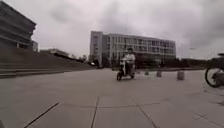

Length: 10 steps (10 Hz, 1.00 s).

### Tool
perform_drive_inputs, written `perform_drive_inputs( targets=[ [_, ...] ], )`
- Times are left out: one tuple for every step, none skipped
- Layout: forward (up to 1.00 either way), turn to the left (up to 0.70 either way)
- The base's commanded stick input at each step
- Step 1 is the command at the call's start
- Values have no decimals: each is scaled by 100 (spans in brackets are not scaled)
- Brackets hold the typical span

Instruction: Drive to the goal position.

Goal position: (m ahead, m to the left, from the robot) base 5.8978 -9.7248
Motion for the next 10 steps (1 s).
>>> perform_drive_inputs(
  targets=[
    [50,-50],
    [50,-50],
    [50,-50],
    [50,-50],
    [50,-50],
    [50,-50],
    [50,-50],
    [50,-16],
    [50,0],
    [50,0]
  ],
)
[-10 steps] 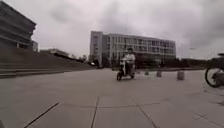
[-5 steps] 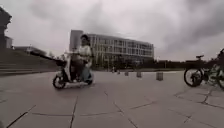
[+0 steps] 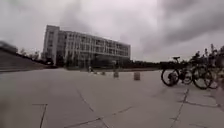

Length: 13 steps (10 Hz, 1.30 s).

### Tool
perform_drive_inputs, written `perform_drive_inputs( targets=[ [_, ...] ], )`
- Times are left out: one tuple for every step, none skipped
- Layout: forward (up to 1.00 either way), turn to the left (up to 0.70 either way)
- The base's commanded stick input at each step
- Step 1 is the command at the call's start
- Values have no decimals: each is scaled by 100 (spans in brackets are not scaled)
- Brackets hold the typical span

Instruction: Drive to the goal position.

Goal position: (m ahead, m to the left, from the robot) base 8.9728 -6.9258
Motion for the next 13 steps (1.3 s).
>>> perform_drive_inputs(
  targets=[
    [50,0],
    [50,0],
    [50,0],
    [50,0],
    [50,0],
    [50,0],
    [50,0],
    [50,0],
    [50,0],
    [50,0],
    [50,0],
    [50,0],
    [50,0]
  ],
)
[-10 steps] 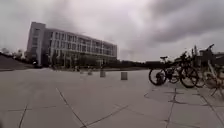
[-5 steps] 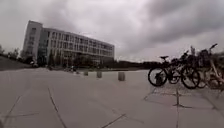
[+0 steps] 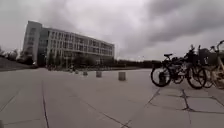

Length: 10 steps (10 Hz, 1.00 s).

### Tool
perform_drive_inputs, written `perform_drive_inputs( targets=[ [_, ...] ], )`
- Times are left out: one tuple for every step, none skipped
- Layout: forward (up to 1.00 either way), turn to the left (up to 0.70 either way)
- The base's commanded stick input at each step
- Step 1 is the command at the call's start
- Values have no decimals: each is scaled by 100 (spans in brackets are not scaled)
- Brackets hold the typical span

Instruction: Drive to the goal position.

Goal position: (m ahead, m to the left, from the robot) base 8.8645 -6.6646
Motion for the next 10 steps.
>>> perform_drive_inputs(
  targets=[
    [50,0],
    [50,0],
    [50,0],
    [50,0],
    [50,0],
    [50,0],
    [50,0],
    [50,0],
    [50,0],
    [50,0]
  ],
)
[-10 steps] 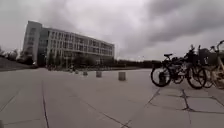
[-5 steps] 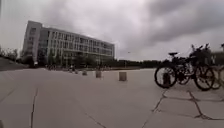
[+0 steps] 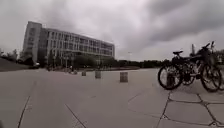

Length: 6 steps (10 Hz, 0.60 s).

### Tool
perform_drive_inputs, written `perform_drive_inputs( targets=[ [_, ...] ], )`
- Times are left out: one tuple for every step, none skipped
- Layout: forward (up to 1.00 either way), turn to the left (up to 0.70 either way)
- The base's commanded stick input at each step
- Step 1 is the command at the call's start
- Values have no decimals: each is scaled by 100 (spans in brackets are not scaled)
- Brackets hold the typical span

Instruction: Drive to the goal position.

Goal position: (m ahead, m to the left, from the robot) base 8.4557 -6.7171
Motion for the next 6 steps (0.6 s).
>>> perform_drive_inputs(
  targets=[
    [50,0],
    [50,0],
    [50,0],
    [50,0],
    [50,0],
    [50,0]
  ],
)
